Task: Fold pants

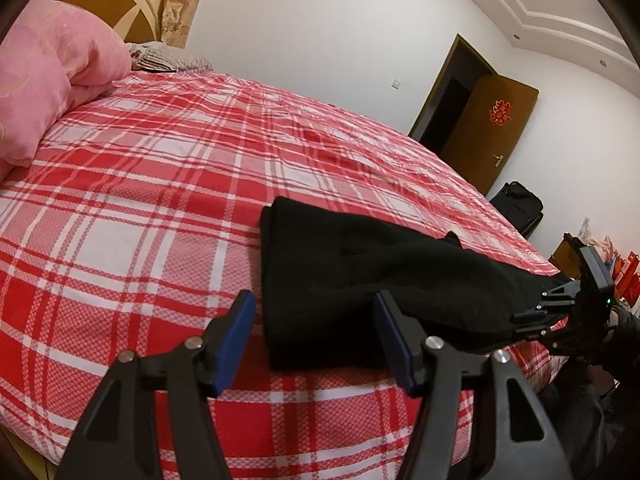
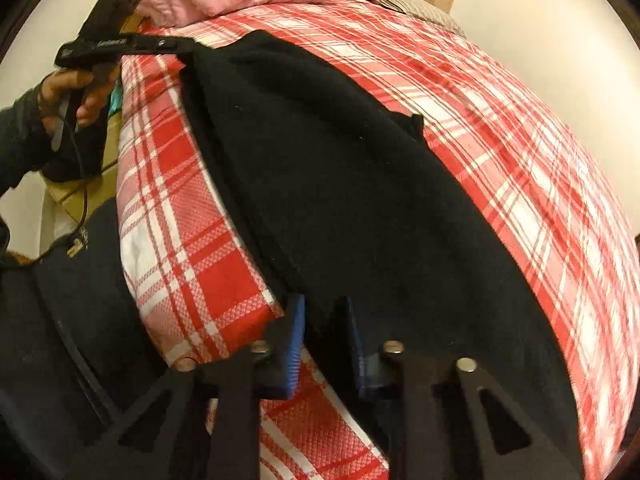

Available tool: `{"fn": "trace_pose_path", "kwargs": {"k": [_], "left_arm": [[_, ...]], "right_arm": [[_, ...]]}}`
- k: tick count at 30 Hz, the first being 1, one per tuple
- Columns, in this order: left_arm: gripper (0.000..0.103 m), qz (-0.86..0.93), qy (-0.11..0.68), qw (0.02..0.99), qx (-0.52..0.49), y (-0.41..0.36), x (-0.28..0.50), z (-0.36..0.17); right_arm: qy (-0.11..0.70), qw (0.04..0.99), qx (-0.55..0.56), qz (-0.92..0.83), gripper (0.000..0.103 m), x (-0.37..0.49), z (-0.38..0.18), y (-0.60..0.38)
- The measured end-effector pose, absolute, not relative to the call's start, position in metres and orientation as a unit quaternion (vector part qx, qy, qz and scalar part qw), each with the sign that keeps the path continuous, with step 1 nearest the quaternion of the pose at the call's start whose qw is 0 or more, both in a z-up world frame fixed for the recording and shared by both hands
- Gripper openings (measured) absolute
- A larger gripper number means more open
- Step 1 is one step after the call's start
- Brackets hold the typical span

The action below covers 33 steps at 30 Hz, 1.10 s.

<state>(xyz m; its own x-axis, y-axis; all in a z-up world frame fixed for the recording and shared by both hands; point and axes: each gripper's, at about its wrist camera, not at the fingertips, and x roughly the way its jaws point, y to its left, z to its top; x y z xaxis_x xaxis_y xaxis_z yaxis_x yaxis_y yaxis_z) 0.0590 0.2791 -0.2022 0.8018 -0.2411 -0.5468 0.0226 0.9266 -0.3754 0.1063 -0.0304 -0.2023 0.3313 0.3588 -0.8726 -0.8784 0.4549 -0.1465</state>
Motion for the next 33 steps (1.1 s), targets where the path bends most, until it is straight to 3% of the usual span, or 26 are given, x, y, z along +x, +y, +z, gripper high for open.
{"fn": "trace_pose_path", "kwargs": {"k": [1, 4, 15, 17, 20, 23, 25, 33], "left_arm": [[0.064, -0.07, 0.307, 0.933, -0.177, 0.279, 0.059, -0.202], [0.064, -0.068, 0.307, 0.933, -0.176, 0.282, 0.059, -0.2], [0.064, -0.061, 0.296, 0.94, -0.155, 0.274, 0.059, -0.188], [0.07, -0.065, 0.295, 0.945, -0.126, 0.26, 0.063, -0.182], [0.072, -0.077, 0.291, 0.948, -0.102, 0.242, 0.07, -0.175], [0.072, -0.077, 0.298, 0.949, -0.073, 0.227, 0.079, -0.173], [0.072, -0.082, 0.303, 0.947, -0.065, 0.222, 0.085, -0.173], [0.072, -0.072, 0.334, 0.939, -0.035, 0.215, 0.112, -0.181]], "right_arm": [[0.408, 0.75, -0.316, 0.414, 0.006, 0.107, -0.2, -0.032], [0.412, 0.745, -0.31, 0.422, 0.003, 0.105, -0.193, -0.037], [0.416, 0.731, -0.35, 0.411, 0.004, 0.099, -0.209, -0.035], [0.423, 0.727, -0.346, 0.416, 0.004, 0.104, -0.208, -0.035], [0.436, 0.722, -0.327, 0.427, 0.006, 0.112, -0.203, -0.039], [0.432, 0.725, -0.318, 0.433, 0.02, 0.117, -0.19, -0.046], [0.428, 0.734, -0.301, 0.434, 0.043, 0.126, -0.176, -0.052], [0.402, 0.759, -0.253, 0.445, 0.044, 0.173, -0.121, -0.051]]}}
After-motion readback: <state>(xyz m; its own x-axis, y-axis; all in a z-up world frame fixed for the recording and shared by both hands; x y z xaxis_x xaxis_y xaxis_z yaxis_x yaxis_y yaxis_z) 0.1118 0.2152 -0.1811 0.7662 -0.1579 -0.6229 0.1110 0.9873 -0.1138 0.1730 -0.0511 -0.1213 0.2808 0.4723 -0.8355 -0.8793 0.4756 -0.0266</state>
